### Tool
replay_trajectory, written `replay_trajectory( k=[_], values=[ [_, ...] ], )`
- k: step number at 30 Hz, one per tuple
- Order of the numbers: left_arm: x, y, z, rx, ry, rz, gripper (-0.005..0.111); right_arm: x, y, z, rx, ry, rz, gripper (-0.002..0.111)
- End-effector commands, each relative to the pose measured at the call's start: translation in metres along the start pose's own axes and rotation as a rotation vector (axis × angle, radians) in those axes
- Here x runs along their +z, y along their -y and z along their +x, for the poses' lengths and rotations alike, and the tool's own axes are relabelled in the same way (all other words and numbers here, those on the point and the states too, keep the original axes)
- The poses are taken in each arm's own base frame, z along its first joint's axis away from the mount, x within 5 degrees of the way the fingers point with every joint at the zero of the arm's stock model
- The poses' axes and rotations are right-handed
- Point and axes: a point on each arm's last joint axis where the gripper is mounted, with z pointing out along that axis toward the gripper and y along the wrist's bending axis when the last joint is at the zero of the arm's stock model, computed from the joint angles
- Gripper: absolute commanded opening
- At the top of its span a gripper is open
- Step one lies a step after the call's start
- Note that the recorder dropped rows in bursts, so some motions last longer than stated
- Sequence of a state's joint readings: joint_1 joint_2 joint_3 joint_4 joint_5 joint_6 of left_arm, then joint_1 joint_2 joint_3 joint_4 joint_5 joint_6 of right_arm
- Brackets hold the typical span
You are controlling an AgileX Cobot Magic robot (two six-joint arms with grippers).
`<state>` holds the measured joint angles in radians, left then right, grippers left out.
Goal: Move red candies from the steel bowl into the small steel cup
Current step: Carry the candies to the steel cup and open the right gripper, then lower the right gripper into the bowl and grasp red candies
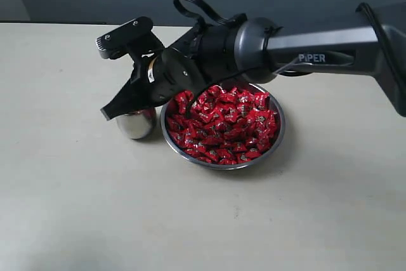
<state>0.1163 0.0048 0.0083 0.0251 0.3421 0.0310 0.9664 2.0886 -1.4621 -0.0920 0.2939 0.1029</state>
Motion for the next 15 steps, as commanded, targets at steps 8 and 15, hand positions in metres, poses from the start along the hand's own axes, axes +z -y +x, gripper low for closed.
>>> replay_trajectory(
  k=[8, 15],
  values=[
    [-0.001, 0.000, -0.003, 0.002, 0.019, 0.006, 0.000, -0.023, 0.009, -0.007, -0.063, -0.065, 0.052, 0.041],
    [-0.001, 0.000, -0.003, 0.002, 0.019, 0.006, 0.000, -0.041, 0.077, 0.010, 0.098, -0.205, 0.163, 0.041]
  ],
)
